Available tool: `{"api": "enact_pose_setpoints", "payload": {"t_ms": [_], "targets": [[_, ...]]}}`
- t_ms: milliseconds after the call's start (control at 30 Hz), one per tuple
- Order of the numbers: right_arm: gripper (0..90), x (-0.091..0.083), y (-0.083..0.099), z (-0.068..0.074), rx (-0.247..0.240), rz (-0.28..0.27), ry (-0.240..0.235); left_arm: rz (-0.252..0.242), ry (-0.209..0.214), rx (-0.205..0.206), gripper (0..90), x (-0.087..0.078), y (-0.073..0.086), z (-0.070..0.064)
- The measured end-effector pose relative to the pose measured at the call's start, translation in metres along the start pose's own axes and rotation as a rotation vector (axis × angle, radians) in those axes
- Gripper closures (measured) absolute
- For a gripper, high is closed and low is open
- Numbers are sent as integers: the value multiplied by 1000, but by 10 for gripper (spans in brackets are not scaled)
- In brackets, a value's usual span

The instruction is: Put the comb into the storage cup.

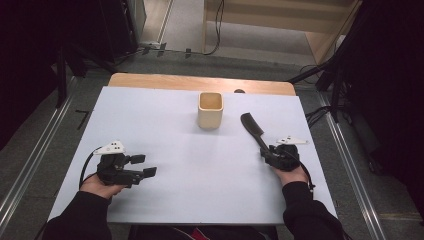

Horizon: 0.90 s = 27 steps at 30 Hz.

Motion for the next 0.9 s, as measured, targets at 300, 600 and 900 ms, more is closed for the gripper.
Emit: {"api": "enact_pose_setpoints", "payload": {"t_ms": [300,600,900], "targets": [[580,0,0,-1,-3,-8,15,0,0,0,260,0,0,1],[668,1,0,-5,15,-2,31,-1,2,0,260,0,-1,1],[700,0,-1,-5,9,19,35,2,4,0,261,1,-1,1]]}}
Point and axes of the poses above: each handheld gripper's, and its own axes: x roughly forward along the jaws, y roughly out of its underside, z roughly to its left, the point moved 10 cm from there along x, roughly forward along the jaws, and after that the axes turned 11 degrees about y, right-handed, at the moved point
